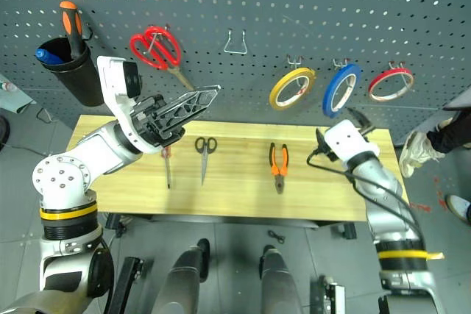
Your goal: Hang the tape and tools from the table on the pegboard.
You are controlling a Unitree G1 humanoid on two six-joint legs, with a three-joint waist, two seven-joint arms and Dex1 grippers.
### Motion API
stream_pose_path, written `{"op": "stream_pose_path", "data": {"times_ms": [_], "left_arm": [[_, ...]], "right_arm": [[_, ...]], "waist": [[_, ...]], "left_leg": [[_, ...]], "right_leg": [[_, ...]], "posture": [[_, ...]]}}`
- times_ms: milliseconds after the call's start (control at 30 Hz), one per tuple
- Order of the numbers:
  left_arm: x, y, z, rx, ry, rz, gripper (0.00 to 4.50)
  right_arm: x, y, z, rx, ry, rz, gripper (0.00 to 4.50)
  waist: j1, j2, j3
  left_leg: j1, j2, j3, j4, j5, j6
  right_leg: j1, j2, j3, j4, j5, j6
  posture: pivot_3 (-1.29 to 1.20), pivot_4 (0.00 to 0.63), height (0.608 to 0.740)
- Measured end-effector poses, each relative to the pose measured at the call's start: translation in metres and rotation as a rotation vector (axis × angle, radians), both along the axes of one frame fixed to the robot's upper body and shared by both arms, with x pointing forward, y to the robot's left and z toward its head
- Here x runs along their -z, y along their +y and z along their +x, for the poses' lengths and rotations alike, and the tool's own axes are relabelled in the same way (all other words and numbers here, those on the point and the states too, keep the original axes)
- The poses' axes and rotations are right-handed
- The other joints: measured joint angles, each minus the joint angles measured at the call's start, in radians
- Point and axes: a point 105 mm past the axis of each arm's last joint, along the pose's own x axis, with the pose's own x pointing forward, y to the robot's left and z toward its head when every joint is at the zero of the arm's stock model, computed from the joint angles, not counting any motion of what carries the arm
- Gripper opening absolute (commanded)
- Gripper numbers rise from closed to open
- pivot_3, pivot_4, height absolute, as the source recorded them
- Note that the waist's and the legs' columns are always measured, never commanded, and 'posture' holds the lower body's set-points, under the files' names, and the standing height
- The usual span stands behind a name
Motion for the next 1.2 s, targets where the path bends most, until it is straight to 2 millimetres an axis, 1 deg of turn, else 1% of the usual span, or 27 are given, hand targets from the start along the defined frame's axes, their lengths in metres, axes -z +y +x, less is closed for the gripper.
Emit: {"op": "stream_pose_path", "data": {"times_ms": [33,67,167,233,300,367,400,433,500,567,633,700,767,900,1000,1200], "left_arm": [[0.008,0.003,0.001,-0.013,0.013,0.026,4.5],[0.018,0.008,0.002,-0.033,0.033,0.057,4.5],[0.041,0.021,0.0,-0.068,0.074,0.136,4.5],[0.059,0.034,-0.006,-0.086,0.103,0.21,4.5],[0.073,0.046,-0.012,-0.096,0.147,0.239,4.5],[0.085,0.058,-0.019,-0.105,0.188,0.269,4.5],[0.09,0.065,-0.023,-0.112,0.205,0.292,4.5],[0.093,0.068,-0.024,-0.114,0.214,0.309,4.5],[0.097,0.076,-0.029,-0.121,0.228,0.326,4.5],[0.1,0.079,-0.031,-0.129,0.234,0.327,4.5],[0.1,0.083,-0.033,-0.145,0.235,0.327,4.5],[0.1,0.084,-0.036,-0.158,0.231,0.331,4.5],[0.1,0.084,-0.039,-0.17,0.226,0.337,4.5],[0.101,0.083,-0.046,-0.173,0.231,0.337,4.5],[0.101,0.083,-0.048,-0.184,0.232,0.342,4.5],[0.099,0.083,-0.048,-0.189,0.229,0.333,4.5]], "right_arm": [[0.007,0.002,-0.005,-0.004,0.033,0.016,4.48],[0.016,0.003,-0.009,-0.009,0.08,0.036,4.48],[0.032,0.012,-0.018,-0.032,0.226,0.095,4.48],[0.048,0.026,-0.025,-0.068,0.417,0.172,4.48],[0.063,0.043,-0.033,-0.1,0.582,0.287,4.48],[0.066,0.065,-0.035,-0.143,0.71,0.373,4.48],[0.062,0.076,-0.031,-0.154,0.751,0.417,4.48],[0.057,0.081,-0.028,-0.156,0.763,0.433,4.48],[0.047,0.088,-0.016,-0.138,0.779,0.466,4.48],[0.046,0.09,0.001,-0.082,0.8,0.503,4.48],[0.055,0.089,0.016,0.0,0.836,0.533,4.48],[0.063,0.087,0.027,0.066,0.866,0.544,4.48],[0.068,0.085,0.035,0.11,0.88,0.559,4.48],[0.074,0.086,0.047,0.156,0.889,0.595,4.48],[0.083,0.084,0.052,0.198,0.905,0.598,4.48],[0.087,0.078,0.06,0.247,0.899,0.614,4.48]], "waist": [[-0.002,0.0,0.0],[-0.004,0.0,0.0],[-0.008,0.0,0.0],[-0.013,0.0,0.0],[-0.014,0.0,0.0],[-0.016,0.0,0.0],[-0.02,0.0,0.0],[-0.021,0.0,0.0],[-0.017,0.0,0.0],[-0.011,0.0,0.0],[0.0,0.0,0.0],[0.005,0.0,0.0],[0.011,0.0,0.0],[0.023,0.0,0.0],[0.029,0.0,0.0],[0.031,0.0,0.0]], "left_leg": [[0.0,0.0,0.0,0.0,0.0,0.0],[0.0,0.0,0.0,0.0,0.0,0.0],[0.001,0.001,0.0,0.0,0.0,-0.001],[0.001,0.002,0.0,0.0,0.001,-0.001],[0.001,0.004,0.0,0.0,0.001,-0.001],[0.001,0.005,0.0,0.0,0.001,-0.001],[0.001,0.005,0.001,0.001,0.001,-0.001],[0.001,0.005,0.001,0.0,0.001,-0.001],[0.001,0.007,0.001,0.0,0.001,-0.001],[0.001,0.007,0.001,0.0,0.001,-0.001],[0.0,0.007,0.001,0.0,0.001,0.0],[-0.002,0.007,0.001,-0.001,0.001,0.0],[-0.006,0.007,0.001,-0.001,0.001,0.0],[-0.015,0.007,0.0,-0.002,0.001,0.0],[-0.015,0.007,-0.001,-0.003,0.001,0.0],[-0.015,0.007,-0.001,-0.002,0.001,0.0]], "right_leg": [[0.0,0.0,0.0,0.0,0.0,0.0],[0.0,0.0,0.0,0.001,0.0,0.0],[-0.001,0.001,0.0,0.001,0.0,0.0],[-0.001,0.001,0.0,0.002,0.0,0.0],[-0.001,0.002,-0.001,0.002,0.0,-0.001],[-0.002,0.002,-0.001,0.002,0.0,-0.001],[-0.003,0.003,-0.001,0.002,-0.004,-0.007],[-0.003,0.003,-0.001,0.002,-0.004,-0.008],[-0.003,0.003,-0.003,0.002,-0.005,-0.009],[-0.003,0.003,-0.003,0.002,-0.005,-0.009],[-0.003,0.003,-0.004,0.002,-0.006,-0.01],[-0.004,0.003,-0.004,0.002,-0.005,-0.011],[-0.008,0.003,-0.005,0.002,-0.002,-0.008],[-0.018,0.003,-0.006,0.005,-0.002,-0.008],[-0.018,0.003,-0.007,0.005,-0.002,-0.008],[-0.018,0.003,-0.008,0.004,-0.002,-0.009]], "posture": [[0.13,0.289,0.74],[0.13,0.289,0.74],[0.12,0.297,0.74],[0.12,0.297,0.74],[0.13,0.308,0.74],[0.15,0.315,0.74],[0.15,0.318,0.74],[0.17,0.322,0.74],[0.18,0.324,0.74],[0.2,0.328,0.74],[0.22,0.332,0.74],[0.23,0.335,0.74],[0.24,0.336,0.74],[0.25,0.339,0.74],[0.25,0.339,0.74],[0.26,0.345,0.74]]}}
